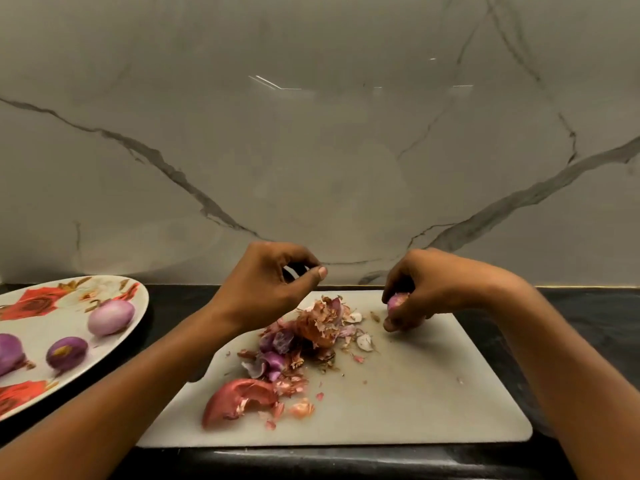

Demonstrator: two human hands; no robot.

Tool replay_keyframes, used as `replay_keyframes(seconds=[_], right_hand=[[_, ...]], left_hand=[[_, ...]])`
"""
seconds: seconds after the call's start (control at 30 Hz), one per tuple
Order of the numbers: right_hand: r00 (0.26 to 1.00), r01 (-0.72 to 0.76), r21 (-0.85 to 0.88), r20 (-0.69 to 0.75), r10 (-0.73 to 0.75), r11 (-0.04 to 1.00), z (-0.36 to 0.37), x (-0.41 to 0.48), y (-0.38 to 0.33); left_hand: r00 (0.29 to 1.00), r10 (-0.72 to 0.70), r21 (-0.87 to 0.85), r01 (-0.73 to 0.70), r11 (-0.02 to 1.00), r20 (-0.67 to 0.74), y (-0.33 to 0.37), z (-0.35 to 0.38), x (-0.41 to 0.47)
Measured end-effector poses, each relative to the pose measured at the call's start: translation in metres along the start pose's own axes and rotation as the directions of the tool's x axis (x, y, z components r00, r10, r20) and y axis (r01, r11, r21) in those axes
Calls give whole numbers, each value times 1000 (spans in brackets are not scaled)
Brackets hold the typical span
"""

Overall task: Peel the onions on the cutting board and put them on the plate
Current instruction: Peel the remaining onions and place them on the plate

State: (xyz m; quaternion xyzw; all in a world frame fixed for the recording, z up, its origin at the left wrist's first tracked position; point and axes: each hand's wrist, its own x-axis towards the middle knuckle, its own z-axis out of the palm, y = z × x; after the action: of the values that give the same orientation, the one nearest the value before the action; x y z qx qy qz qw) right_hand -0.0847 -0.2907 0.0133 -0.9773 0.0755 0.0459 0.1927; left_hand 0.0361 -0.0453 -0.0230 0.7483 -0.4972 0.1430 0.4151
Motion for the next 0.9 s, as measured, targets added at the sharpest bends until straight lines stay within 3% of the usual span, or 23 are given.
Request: replay_keyframes(seconds=[0.07,0.17,0.3,0.57,0.7,0.77,0.9], right_hand=[[993,80,143,-95,-67,987,0,4,-4],[966,183,443,-247,-77,878,6,6,-15],[971,214,705,-231,-66,676,23,9,-31],[978,192,909,-145,-151,369,31,16,-34],[960,237,941,-189,-206,242,27,16,-30],[950,278,927,-226,-215,251,27,17,-30],[937,350,827,-313,-157,439,30,16,-32]], left_hand=[[1000,21,-33,-21,999,22,-1,6,11],[989,92,-112,-79,991,113,-3,9,17],[986,91,-258,-54,965,136,-11,12,14],[995,31,-368,8,930,99,-25,9,12],[997,-26,-505,59,861,73,-25,5,12],[996,-63,-563,87,822,63,-22,4,12],[992,-94,-582,128,803,89,-16,6,10]])
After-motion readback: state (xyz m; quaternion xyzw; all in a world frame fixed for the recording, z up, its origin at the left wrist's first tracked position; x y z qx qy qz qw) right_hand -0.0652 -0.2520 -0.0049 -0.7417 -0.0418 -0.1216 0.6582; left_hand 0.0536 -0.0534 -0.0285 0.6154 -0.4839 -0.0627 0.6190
